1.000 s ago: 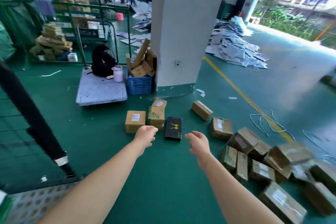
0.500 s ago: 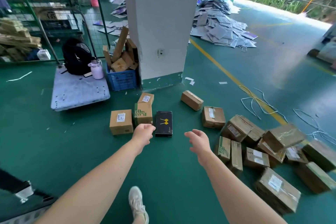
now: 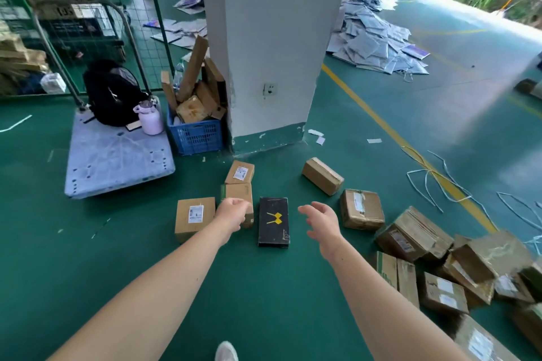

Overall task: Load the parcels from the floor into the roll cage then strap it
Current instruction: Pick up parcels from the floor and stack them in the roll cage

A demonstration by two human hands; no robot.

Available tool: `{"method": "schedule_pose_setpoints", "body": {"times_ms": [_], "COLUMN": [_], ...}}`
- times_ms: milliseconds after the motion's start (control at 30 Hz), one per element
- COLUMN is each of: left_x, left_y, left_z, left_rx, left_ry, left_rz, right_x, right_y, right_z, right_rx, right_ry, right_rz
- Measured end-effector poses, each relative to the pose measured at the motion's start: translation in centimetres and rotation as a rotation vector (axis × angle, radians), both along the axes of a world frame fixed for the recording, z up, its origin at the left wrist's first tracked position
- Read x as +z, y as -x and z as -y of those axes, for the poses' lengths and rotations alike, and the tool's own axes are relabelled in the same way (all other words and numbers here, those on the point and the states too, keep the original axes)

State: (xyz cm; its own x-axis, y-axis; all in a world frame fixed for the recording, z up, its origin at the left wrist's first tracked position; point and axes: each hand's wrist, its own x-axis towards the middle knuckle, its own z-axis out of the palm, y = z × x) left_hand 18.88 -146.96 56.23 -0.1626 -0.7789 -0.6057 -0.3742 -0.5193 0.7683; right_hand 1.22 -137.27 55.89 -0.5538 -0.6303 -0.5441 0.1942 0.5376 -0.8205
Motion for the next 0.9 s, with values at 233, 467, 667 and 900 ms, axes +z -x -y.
{"method": "schedule_pose_setpoints", "body": {"times_ms": [233,467,667,900], "left_x": [-0.8,-3.1,-6.7,-10.9], "left_y": [0.1,0.7,3.0,6.4], "left_z": [7.6,15.2,20.6,25.1], "left_rx": [0.053,0.253,0.509,0.817], "left_ry": [-0.037,-0.062,-0.152,-0.242], "left_rz": [0.016,0.003,-0.027,-0.081], "right_x": [0.0,-1.7,-3.9,-8.6], "right_y": [0.6,2.8,4.9,6.6], "right_z": [9.0,20.9,33.7,43.4], "right_rx": [0.093,0.309,0.626,0.969], "right_ry": [-0.022,-0.08,-0.148,-0.235], "right_rz": [-0.024,-0.064,-0.113,-0.182]}}
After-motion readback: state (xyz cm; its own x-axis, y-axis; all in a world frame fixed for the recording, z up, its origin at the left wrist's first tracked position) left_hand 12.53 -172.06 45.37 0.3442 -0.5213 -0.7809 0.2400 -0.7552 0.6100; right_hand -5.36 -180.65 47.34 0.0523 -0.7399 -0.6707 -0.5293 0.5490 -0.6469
